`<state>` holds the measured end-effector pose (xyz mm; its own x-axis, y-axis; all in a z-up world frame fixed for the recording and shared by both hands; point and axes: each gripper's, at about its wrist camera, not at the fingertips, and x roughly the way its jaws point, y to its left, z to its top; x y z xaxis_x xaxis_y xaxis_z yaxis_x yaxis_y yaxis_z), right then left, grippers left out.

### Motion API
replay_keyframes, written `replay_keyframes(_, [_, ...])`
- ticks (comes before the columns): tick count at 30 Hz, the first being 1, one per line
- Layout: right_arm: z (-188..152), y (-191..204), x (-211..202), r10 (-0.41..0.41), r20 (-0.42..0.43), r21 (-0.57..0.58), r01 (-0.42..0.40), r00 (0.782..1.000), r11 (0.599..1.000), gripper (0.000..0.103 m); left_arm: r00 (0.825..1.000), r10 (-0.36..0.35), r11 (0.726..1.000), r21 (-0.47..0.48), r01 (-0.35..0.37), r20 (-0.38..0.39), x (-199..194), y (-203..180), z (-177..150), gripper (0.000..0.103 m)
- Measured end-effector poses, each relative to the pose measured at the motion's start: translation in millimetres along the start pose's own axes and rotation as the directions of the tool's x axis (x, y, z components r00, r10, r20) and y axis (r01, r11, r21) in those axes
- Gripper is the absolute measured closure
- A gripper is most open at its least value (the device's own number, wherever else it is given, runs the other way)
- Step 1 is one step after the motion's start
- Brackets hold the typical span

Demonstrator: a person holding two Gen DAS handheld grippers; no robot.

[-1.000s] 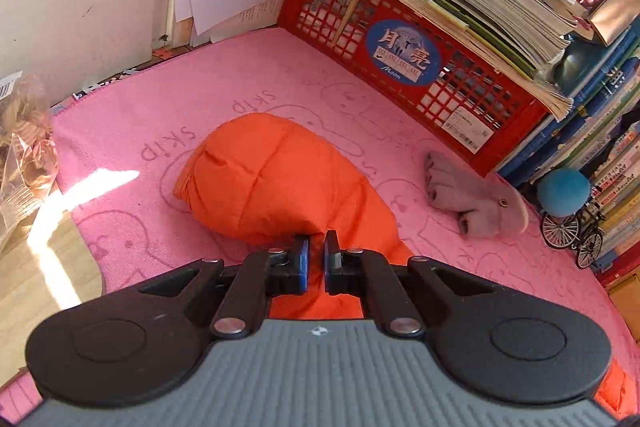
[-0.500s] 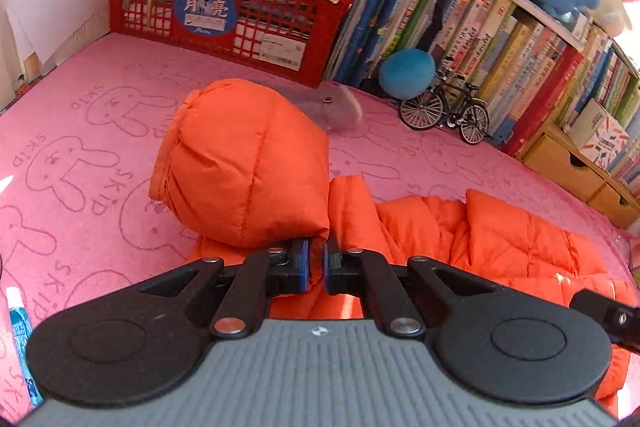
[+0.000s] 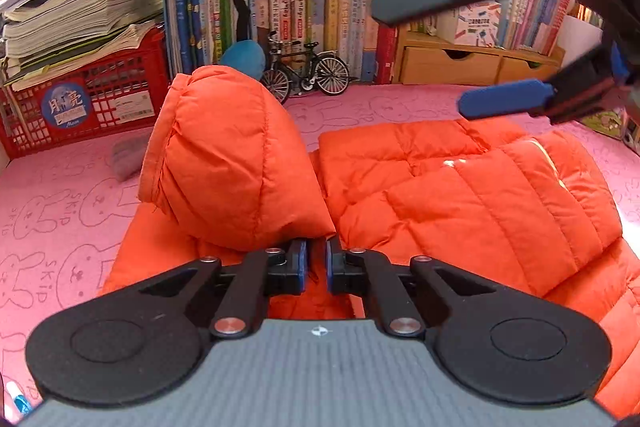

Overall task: Fold clothes
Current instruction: 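Hold the rolled jacket part with the left gripper and fold it over the body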

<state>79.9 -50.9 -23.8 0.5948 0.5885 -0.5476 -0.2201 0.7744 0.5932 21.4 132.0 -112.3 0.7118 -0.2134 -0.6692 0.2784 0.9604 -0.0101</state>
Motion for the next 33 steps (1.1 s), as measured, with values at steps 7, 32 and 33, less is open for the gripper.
replay_keyframes(7, [14.6,7.5,19.1,-0.002,-0.103,-0.051,-0.003,0.995,0.999,0.004,0.997,-0.082,0.984,0.155,0.083,-0.012,0.6,-43.3,-5.9,0.092])
replay_keyframes(32, [3.6,-56.7,-36.6,-0.156,-0.122,0.058,0.164,0.98,0.985,0.0,0.982,-0.188,0.914,0.362,0.184,-0.023,13.0,-130.5,5.6,0.09])
replay_keyframes(33, [3.8,-61.3,-40.0,-0.177,-0.112,0.072,0.185,0.978,0.98,0.0,0.981,-0.191,0.909,0.372,0.187,-0.028,13.8,-134.1,6.9,0.09])
